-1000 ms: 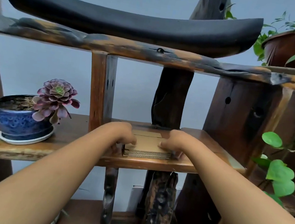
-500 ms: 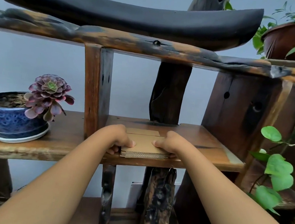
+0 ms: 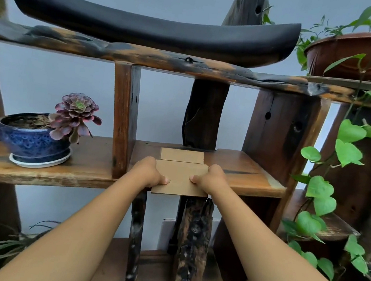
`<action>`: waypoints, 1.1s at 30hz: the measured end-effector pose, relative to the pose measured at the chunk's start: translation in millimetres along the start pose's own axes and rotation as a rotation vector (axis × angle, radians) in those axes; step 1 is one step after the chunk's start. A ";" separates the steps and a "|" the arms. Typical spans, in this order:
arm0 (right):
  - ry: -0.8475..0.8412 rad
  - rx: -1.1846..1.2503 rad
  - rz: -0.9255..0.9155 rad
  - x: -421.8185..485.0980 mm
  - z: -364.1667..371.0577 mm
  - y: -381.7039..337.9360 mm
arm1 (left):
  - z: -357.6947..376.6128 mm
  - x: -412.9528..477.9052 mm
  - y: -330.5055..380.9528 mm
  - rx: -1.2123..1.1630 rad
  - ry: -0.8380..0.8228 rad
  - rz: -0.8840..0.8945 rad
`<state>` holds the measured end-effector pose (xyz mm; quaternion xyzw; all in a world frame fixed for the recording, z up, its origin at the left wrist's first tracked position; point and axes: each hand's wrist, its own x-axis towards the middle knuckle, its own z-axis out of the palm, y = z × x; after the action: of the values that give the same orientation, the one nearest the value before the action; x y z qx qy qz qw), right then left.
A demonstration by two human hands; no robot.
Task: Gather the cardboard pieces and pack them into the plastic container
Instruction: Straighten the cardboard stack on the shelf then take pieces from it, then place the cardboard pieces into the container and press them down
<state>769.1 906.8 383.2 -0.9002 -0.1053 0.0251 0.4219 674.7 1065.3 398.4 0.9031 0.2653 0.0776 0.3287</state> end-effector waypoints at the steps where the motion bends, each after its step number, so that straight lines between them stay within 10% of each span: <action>1: 0.025 0.024 -0.002 -5.9 0.1 3.0 | 1.9 -5.5 -1.8 0.013 0.019 0.014; 16: 0.097 -0.106 0.144 -178.9 -55.1 180.5 | 163.8 -152.8 -27.6 -0.286 -0.344 0.118; 33: 0.212 0.138 0.843 -582.9 -82.3 454.9 | 407.1 -486.7 -43.8 0.079 -1.005 0.269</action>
<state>287.5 439.1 62.8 -0.8319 0.3168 0.1097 0.4422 371.7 610.5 73.1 0.8667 -0.0409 -0.3338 0.3685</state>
